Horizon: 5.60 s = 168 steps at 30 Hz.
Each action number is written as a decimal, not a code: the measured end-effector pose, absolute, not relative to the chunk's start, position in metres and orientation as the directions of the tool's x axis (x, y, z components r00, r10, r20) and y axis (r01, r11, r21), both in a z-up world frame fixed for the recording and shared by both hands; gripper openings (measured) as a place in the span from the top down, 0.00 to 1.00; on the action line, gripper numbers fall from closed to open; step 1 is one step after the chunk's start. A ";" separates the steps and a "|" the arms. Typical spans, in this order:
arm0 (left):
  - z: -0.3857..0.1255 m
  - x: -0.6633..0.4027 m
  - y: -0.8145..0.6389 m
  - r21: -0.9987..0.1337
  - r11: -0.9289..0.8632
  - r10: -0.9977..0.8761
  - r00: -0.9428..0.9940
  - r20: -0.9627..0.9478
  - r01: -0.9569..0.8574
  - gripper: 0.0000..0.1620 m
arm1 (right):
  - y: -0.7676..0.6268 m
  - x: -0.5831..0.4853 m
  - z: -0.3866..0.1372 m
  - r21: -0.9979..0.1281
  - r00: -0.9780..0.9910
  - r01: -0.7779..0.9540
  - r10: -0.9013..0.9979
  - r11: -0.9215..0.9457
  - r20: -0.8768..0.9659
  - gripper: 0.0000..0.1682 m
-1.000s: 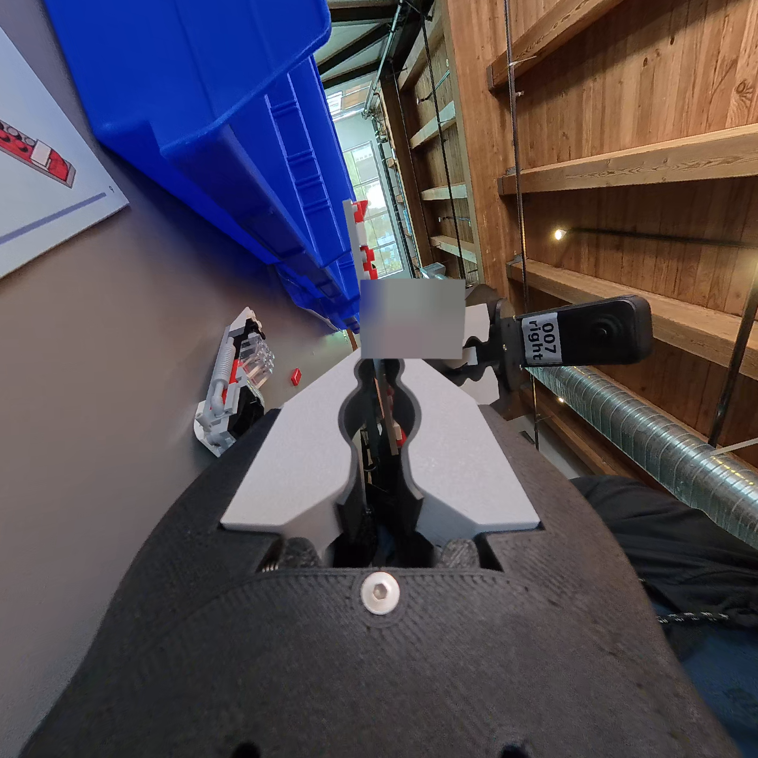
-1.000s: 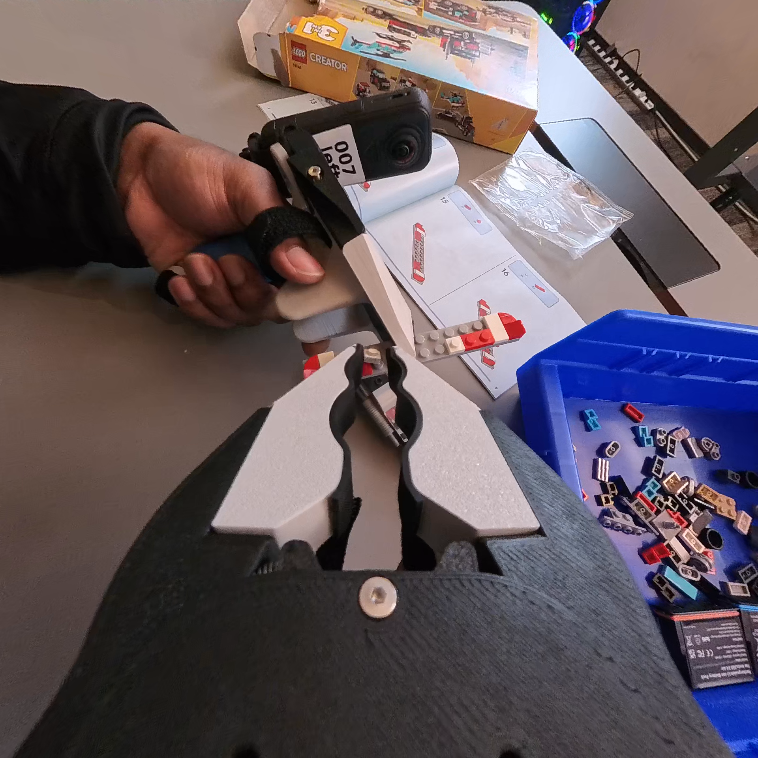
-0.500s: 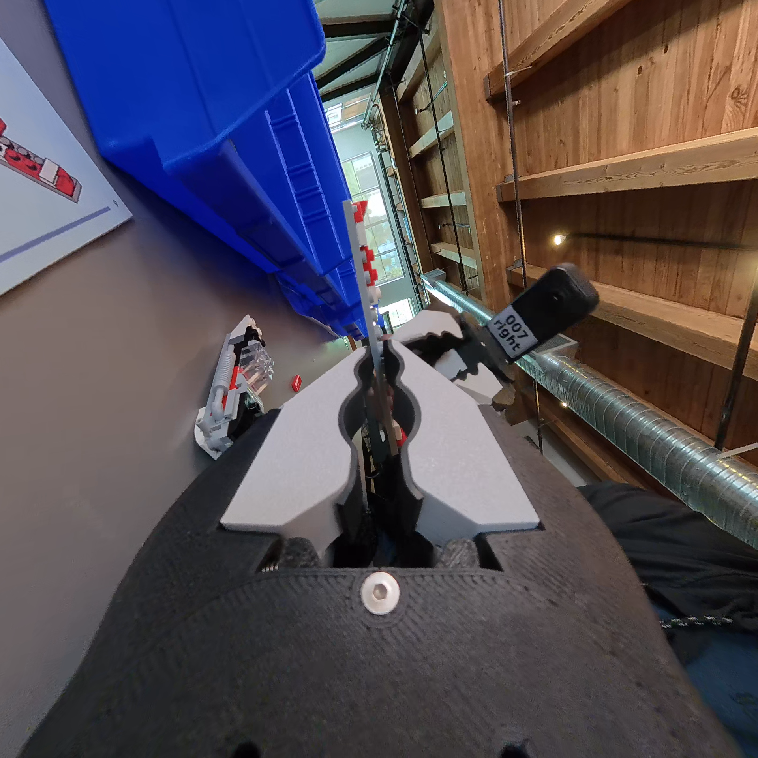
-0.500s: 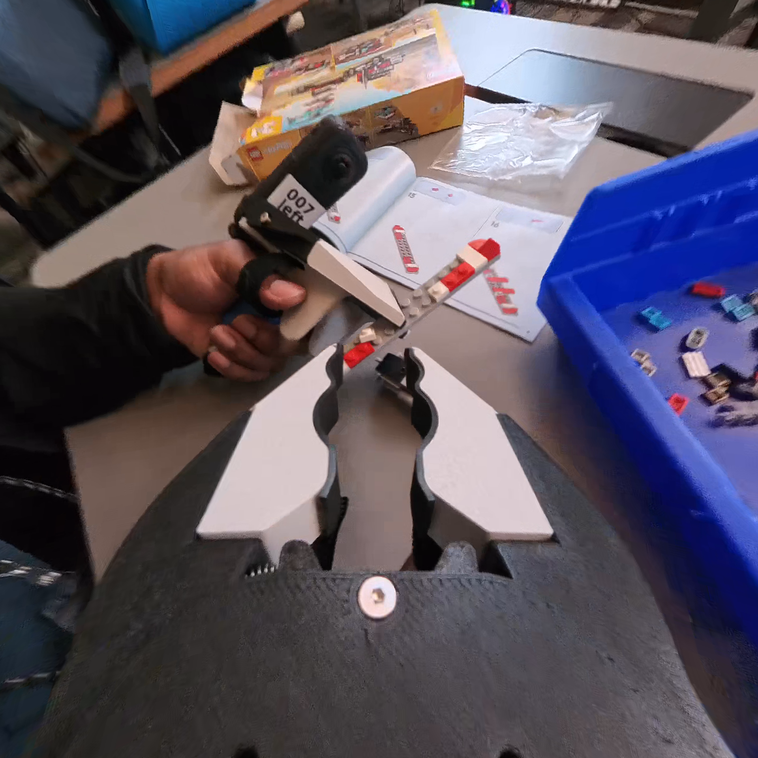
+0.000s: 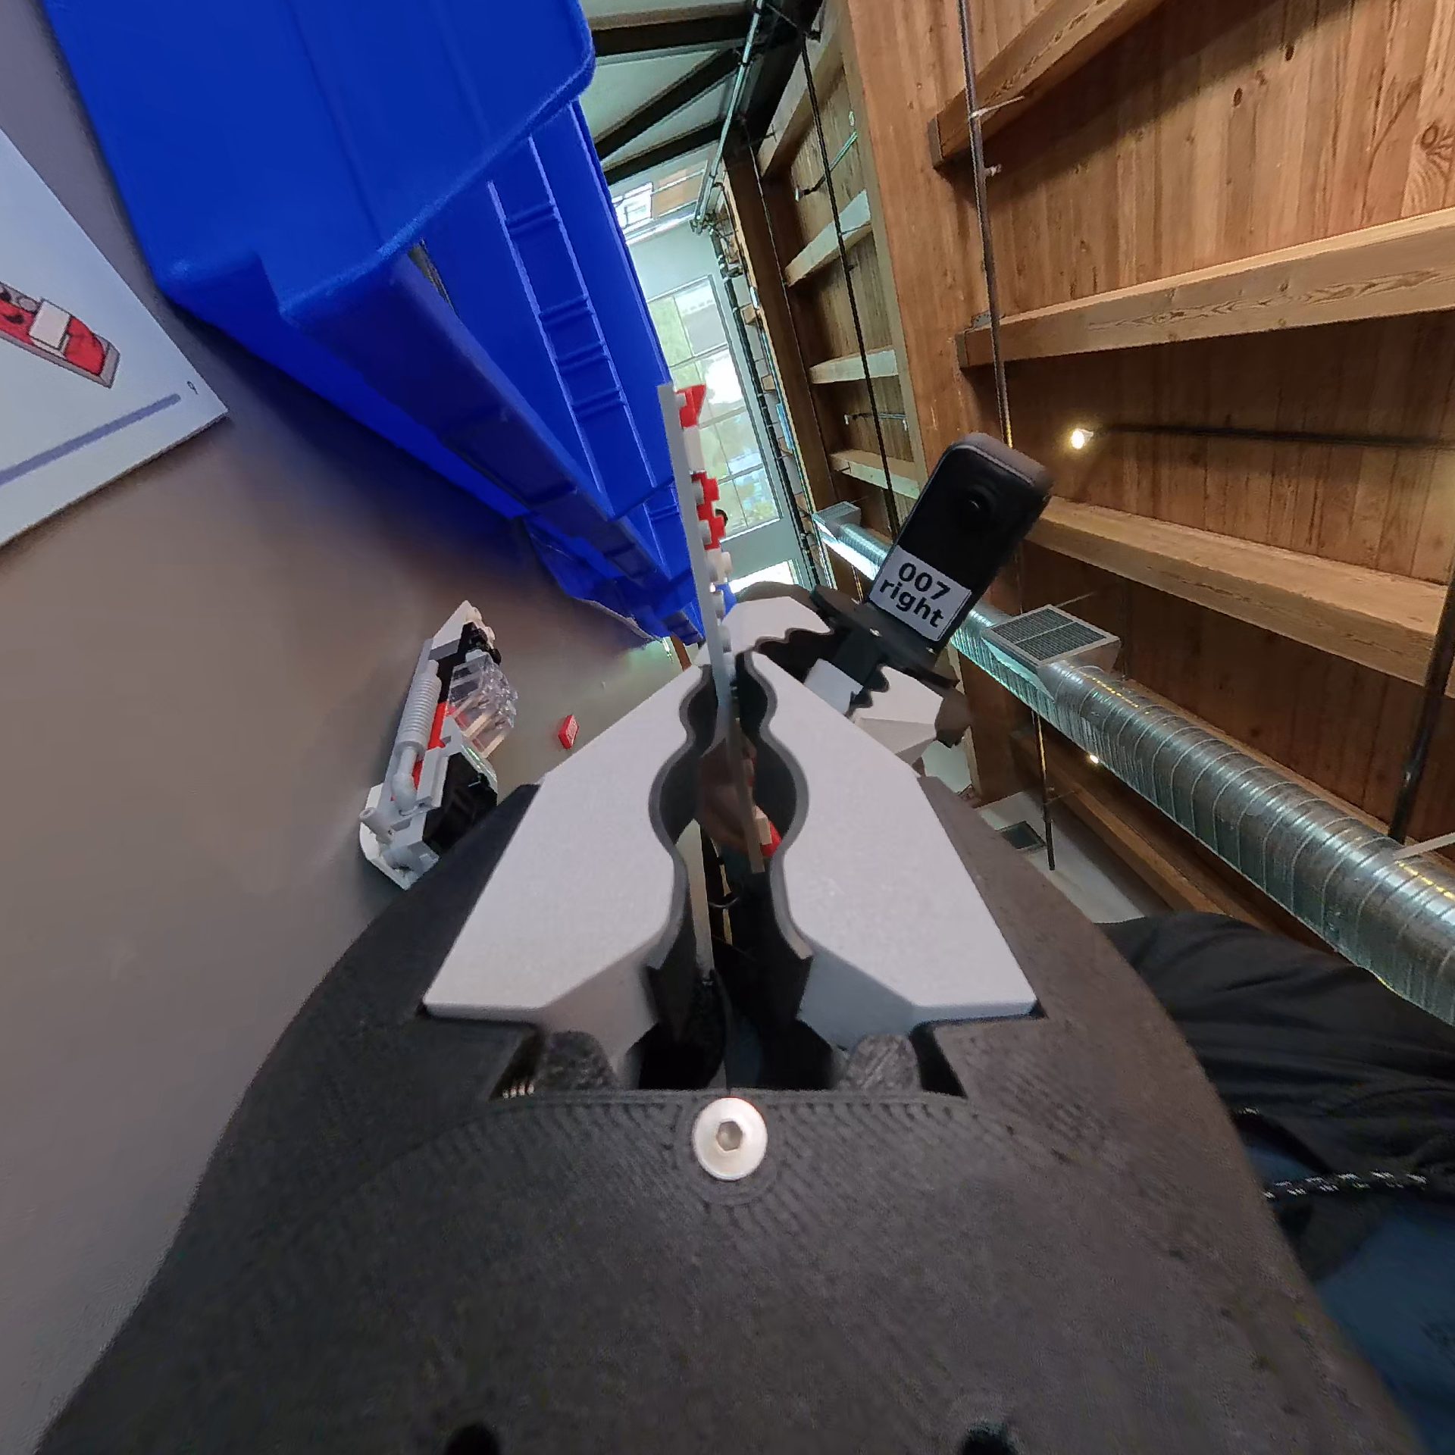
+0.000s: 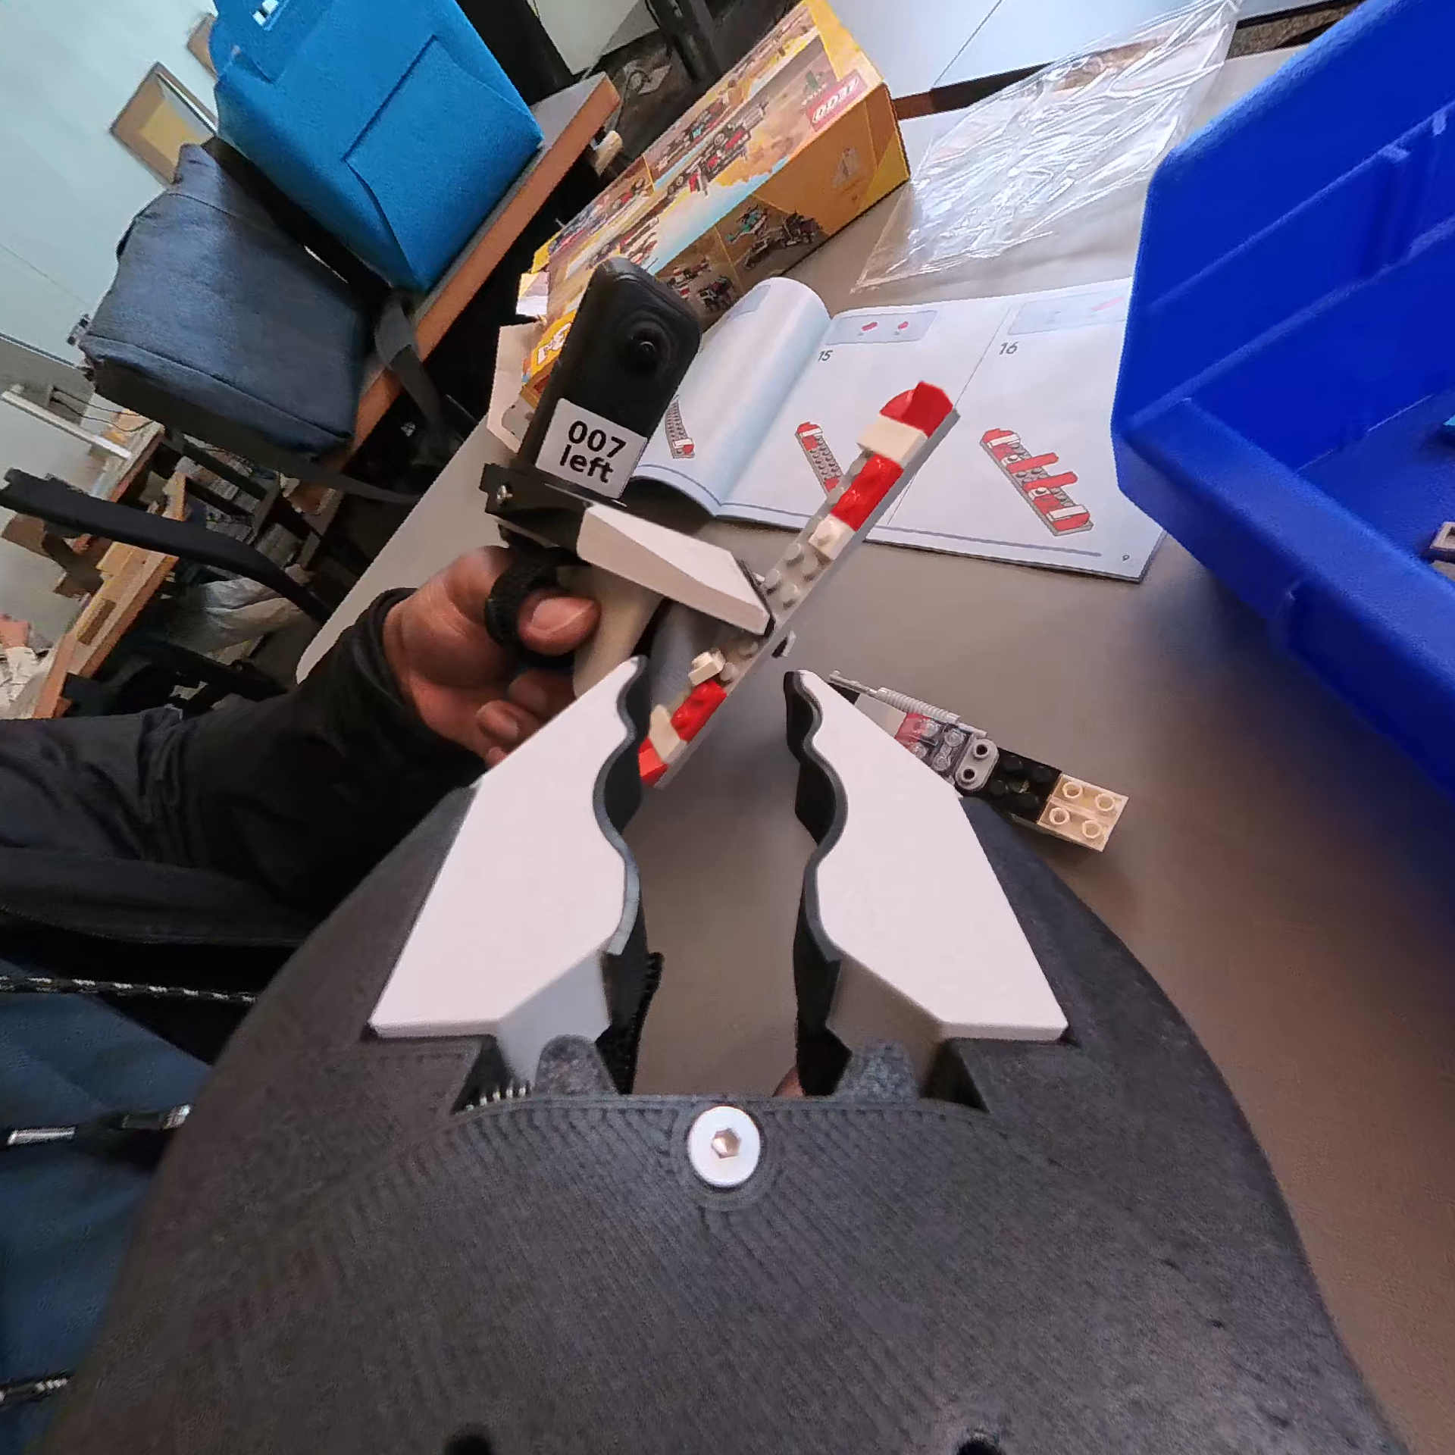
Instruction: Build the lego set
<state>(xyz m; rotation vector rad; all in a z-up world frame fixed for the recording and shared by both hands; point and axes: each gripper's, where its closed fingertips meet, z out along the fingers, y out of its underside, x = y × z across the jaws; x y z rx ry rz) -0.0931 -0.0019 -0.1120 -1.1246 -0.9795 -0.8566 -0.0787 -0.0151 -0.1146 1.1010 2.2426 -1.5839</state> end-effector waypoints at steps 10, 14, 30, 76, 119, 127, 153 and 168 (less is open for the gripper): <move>-0.112 -0.092 -0.001 -0.322 0.219 -0.069 0.344 0.936 0.921 0.97 | -0.012 -0.083 -0.119 -0.734 -0.703 0.662 0.467 0.154 -0.536 0.87; -0.112 -0.091 0.000 -0.323 0.216 -0.071 0.345 0.936 0.922 0.97 | -0.011 -0.083 -0.119 -0.734 -0.706 0.661 0.463 0.157 -0.536 0.87; -0.111 -0.092 -0.001 -0.330 0.220 -0.069 0.352 0.934 0.918 0.97 | -0.015 -0.083 -0.116 -0.695 -0.657 0.714 0.424 0.083 -0.624 0.85; -0.068 -0.094 -0.012 -0.438 0.363 -0.175 0.522 0.835 0.822 0.97 | -0.022 -0.082 -0.076 -0.696 -0.647 0.703 0.275 -0.146 -0.711 0.95; -0.048 -0.089 -0.019 -0.551 0.409 -0.163 0.653 0.740 0.727 0.97 | -0.027 -0.084 -0.061 -0.665 -0.629 0.711 0.216 -0.228 -0.747 0.88; -0.050 -0.089 -0.018 -0.558 0.406 -0.153 0.656 0.739 0.723 0.97 | -0.028 -0.081 -0.059 -0.694 -0.660 0.688 0.215 -0.210 -0.720 0.96; -0.053 -0.092 -0.018 -0.560 0.399 -0.130 0.649 0.749 0.726 0.97 | -0.032 -0.083 -0.064 -0.698 -0.659 0.678 0.229 -0.232 -0.717 0.96; -0.064 -0.084 -0.008 -0.534 0.303 -0.151 0.594 0.791 0.789 0.97 | -0.010 -0.091 -0.054 -0.715 -0.670 0.656 0.248 -0.242 -0.699 0.79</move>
